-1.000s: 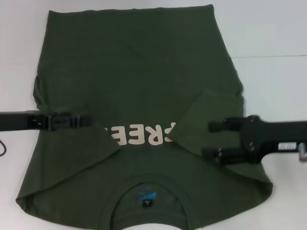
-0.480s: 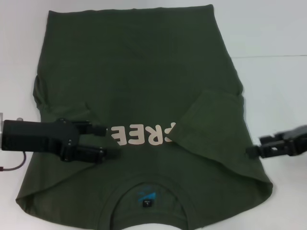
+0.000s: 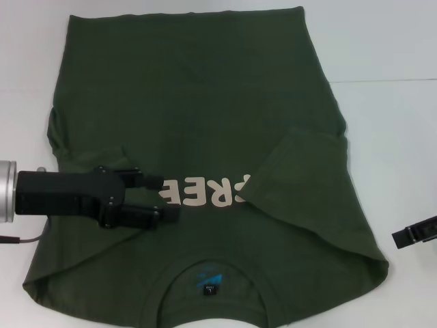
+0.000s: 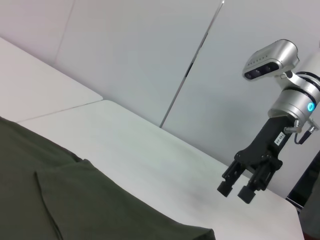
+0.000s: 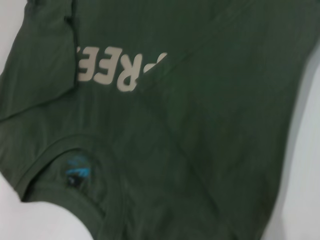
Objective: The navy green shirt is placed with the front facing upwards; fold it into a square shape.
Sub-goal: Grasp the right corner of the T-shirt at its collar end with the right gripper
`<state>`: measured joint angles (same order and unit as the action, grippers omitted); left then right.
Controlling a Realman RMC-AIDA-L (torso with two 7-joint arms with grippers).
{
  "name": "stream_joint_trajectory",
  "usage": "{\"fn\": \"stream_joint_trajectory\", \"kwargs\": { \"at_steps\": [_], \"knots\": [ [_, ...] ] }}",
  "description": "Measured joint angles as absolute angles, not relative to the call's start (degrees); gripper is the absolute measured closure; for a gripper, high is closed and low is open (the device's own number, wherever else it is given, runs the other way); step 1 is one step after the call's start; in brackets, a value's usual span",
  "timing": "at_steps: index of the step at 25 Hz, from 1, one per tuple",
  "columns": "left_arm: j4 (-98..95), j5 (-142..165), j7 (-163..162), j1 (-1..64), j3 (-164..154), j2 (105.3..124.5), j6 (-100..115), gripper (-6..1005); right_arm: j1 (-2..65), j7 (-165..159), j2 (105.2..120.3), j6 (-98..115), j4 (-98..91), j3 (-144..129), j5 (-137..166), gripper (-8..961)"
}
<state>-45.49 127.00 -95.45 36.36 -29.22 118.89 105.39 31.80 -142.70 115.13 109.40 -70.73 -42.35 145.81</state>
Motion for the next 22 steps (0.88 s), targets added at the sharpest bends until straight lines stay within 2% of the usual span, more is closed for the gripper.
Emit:
{"fn": "stream_joint_trajectory", "kwargs": {
  "at_steps": [4, 7, 22],
  "knots": [
    [-45.1, 127.0, -95.3, 36.5, -29.2, 119.05, 105.1, 73, 34.0, -143.8, 113.91, 109.2, -66.7, -42.3, 147.6, 163],
    [-45.1, 127.0, -95.2, 36.5, -29.1, 119.12, 105.0, 74, 35.8, -144.2, 113.92, 107.5, -64.9, -42.7, 151.3, 163],
    [-45.3, 127.5, -91.3, 35.5, -30.1, 119.18, 109.0, 80, 41.1, -145.6, 118.77, 100.0, -61.5, -49.2, 161.4, 162]
  ]
}}
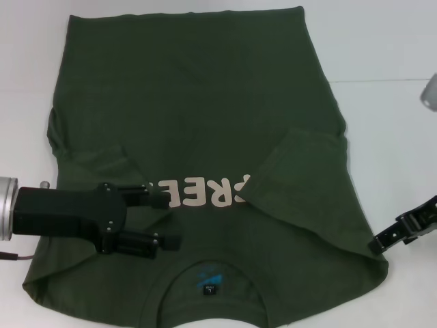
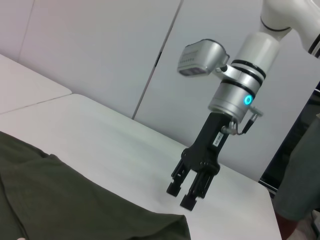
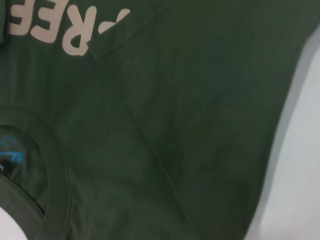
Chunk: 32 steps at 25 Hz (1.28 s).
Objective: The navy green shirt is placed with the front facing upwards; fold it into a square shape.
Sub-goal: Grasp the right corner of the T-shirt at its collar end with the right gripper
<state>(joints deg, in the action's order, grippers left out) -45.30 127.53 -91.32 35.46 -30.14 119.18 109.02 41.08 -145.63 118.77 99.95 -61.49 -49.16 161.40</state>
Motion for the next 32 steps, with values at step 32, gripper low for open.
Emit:
{"fn": "stream_joint_trajectory", "kwargs": {
  "at_steps": [32],
  "knots": [
    [-45.5, 127.5, -89.9, 34.8, -29.6, 119.28, 107.6, 91, 41.5, -150.3, 119.80, 94.9, -58.1, -60.6, 162.3, 367]
  ]
}}
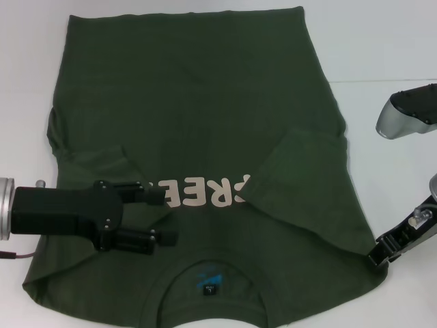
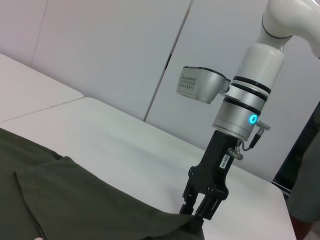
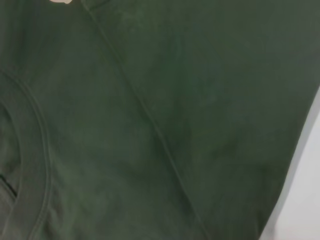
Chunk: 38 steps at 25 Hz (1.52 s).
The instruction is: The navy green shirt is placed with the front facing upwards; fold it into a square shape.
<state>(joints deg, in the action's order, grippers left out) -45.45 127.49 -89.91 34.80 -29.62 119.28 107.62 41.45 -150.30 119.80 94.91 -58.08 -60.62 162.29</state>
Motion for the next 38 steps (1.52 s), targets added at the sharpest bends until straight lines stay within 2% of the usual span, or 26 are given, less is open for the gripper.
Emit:
{"fn": "stream_joint_trajectory", "kwargs": {
  "at_steps": [7, 12, 17, 24, 28, 38],
  "knots": [
    [-45.5, 127.3, -89.9, 34.8, -29.6, 119.26, 107.3, 93, 41.8, -150.3, 119.89, 94.9, -56.8, -60.6, 162.2, 508],
    [-45.5, 127.4, -89.9, 34.7, -29.5, 119.26, 106.7, 95, 41.5, -150.3, 119.88, 94.3, -56.8, -60.6, 162.3, 527],
    [-45.5, 127.5, -89.9, 34.6, -29.5, 119.26, 106.6, 97, 41.4, -150.4, 119.88, 93.5, -56.8, -60.7, 162.2, 741],
    [-45.6, 127.5, -90.2, 34.1, -27.6, 119.25, 106.6, 100, 41.4, -149.7, 120.03, 93.5, -56.6, -61.0, 162.1, 838],
    [-48.7, 127.7, -97.3, 32.8, -24.1, 118.63, 106.4, 101, 41.3, -149.6, 120.00, 93.5, -57.0, -60.9, 161.7, 893],
    [-73.0, 143.5, -133.0, 28.1, -22.7, 118.37, 107.8, 105, 41.3, -149.5, 119.79, 93.7, -57.3, -60.9, 160.7, 911]
  ]
}}
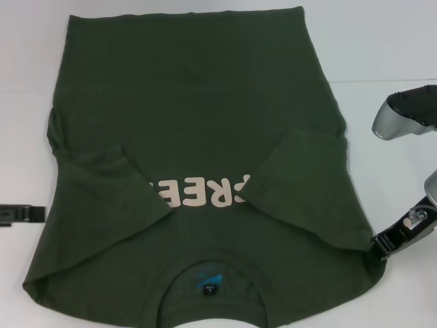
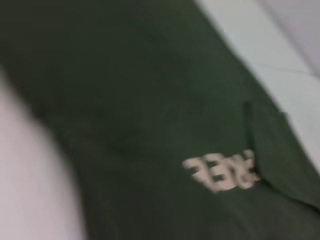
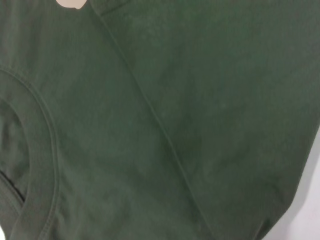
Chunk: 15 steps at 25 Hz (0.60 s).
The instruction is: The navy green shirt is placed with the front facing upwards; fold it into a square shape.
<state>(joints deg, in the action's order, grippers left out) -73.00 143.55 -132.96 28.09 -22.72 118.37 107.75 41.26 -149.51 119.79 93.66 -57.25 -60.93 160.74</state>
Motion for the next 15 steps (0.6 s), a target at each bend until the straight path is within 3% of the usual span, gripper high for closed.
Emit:
{"fn": "stream_joint_trajectory", "kwargs": {
  "at_steps": [6, 15],
  "knots": [
    [-72.9, 151.8, -141.0, 28.9, -21.7, 117.60, 109.8, 107, 41.2, -149.1, 119.80, 93.8, -57.3, -60.9, 160.4, 910],
    [-67.4, 156.6, -143.6, 29.8, -26.0, 117.95, 107.8, 110, 41.5, -148.8, 119.79, 93.9, -57.1, -61.0, 159.3, 911]
  ]
}}
